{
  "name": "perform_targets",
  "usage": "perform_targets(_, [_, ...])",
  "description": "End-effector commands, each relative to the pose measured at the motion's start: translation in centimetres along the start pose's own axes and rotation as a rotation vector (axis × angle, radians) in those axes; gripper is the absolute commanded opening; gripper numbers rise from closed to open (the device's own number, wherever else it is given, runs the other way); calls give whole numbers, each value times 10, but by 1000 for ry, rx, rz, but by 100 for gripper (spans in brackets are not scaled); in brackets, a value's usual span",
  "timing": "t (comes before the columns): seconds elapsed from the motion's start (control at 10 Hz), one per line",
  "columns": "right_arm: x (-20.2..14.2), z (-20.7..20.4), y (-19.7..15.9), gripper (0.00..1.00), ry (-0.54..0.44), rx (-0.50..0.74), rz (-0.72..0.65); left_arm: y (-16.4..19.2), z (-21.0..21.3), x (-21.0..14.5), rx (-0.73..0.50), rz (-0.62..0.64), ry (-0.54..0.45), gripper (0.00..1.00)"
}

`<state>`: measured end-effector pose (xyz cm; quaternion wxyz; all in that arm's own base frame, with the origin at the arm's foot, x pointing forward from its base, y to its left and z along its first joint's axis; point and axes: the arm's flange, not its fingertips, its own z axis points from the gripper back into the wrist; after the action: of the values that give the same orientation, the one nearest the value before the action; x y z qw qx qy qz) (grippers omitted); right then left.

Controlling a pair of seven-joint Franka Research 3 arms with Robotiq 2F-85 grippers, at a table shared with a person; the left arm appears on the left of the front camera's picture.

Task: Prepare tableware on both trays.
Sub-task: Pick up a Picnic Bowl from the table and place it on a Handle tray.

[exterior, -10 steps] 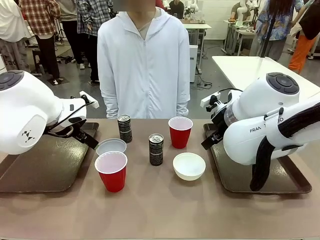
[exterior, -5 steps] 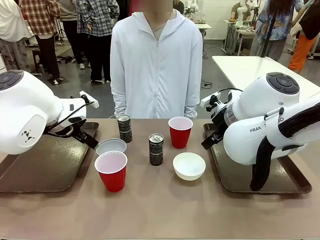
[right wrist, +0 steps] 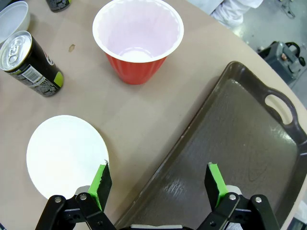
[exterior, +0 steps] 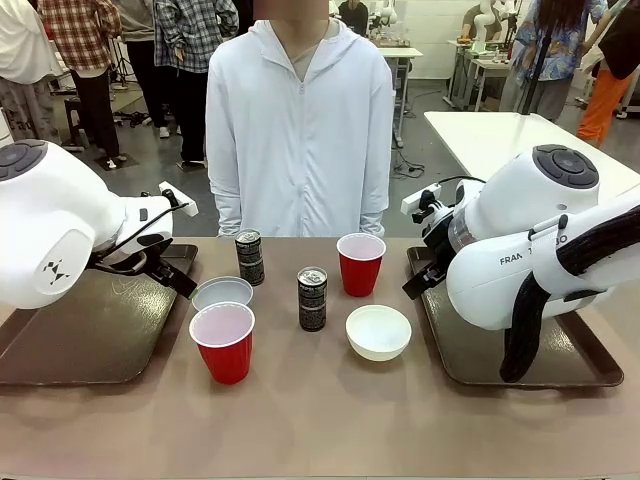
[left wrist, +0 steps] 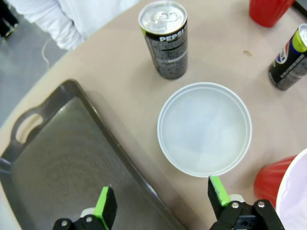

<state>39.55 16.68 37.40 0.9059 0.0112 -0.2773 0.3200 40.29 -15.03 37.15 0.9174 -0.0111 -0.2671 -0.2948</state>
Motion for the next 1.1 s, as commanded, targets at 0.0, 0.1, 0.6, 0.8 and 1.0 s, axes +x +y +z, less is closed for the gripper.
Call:
perform_targets(0.0, [0, 0, 0, 100, 0, 0, 0, 0, 0, 0, 0, 0, 0, 100])
perform_targets(0.1, [0, 0, 0, 100, 0, 0, 0, 0, 0, 0, 0, 0, 0, 100])
perform_targets(0.6, [-81, 104, 38, 100, 159, 10, 9, -20, 111, -40, -139, -93, 185, 100])
perform_targets(0.8, [-122, 123, 52, 100, 289, 36, -39, -26, 141, -55, -194, -100, 205, 100])
perform_targets(1.0, [-141, 125, 68, 100, 349, 63, -60, -24, 146, -64, -176, -39, 281, 100])
